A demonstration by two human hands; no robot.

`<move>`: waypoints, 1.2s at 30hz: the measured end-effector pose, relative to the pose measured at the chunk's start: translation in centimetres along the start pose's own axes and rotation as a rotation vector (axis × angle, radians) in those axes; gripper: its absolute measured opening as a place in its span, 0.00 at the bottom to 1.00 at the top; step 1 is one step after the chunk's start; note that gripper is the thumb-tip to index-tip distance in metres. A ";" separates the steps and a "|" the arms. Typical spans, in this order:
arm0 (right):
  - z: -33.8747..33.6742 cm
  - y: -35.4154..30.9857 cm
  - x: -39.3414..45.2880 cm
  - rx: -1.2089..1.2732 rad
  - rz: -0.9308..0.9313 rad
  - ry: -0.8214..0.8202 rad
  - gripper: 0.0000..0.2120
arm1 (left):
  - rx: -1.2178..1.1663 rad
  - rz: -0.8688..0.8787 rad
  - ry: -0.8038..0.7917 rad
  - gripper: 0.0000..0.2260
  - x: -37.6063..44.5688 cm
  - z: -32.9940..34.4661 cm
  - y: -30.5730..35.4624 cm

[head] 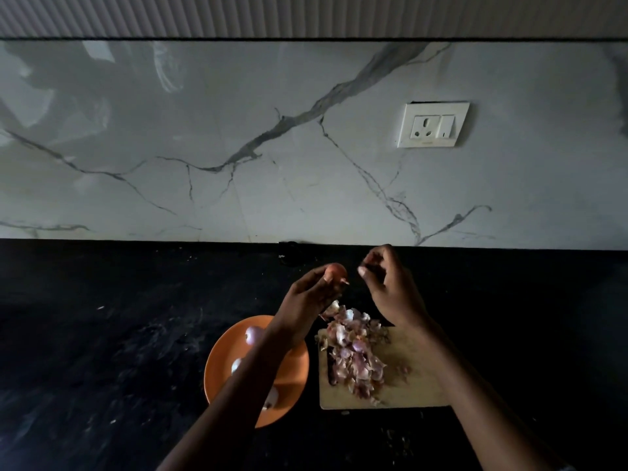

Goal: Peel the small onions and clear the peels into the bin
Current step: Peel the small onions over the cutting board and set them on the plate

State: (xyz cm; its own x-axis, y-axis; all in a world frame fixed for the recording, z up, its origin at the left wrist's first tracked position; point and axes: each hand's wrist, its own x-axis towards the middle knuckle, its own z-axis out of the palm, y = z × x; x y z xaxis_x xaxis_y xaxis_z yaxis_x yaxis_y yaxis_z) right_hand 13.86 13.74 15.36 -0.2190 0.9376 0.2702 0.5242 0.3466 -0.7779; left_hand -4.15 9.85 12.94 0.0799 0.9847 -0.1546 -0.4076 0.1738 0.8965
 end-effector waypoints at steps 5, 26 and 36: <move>0.2 -0.6 -0.3 0.081 -0.075 -0.024 0.10 | -0.028 -0.001 0.019 0.17 0.1 -0.3 0.2; 1.1 -1.6 -1.2 0.043 0.073 0.011 0.15 | 0.326 0.178 0.118 0.13 0.1 0.2 0.2; 1.6 -0.7 -0.6 0.245 0.253 -0.047 0.14 | 0.302 0.120 0.011 0.14 -0.5 0.3 0.3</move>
State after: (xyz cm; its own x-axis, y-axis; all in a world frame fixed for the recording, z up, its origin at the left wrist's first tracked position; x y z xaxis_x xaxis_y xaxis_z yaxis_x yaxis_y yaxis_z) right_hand 12.37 12.87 14.81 -0.1482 0.9885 0.0294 0.3555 0.0810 -0.9312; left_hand -4.06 9.37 13.45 0.0372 0.9984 -0.0437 -0.1253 0.0480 0.9910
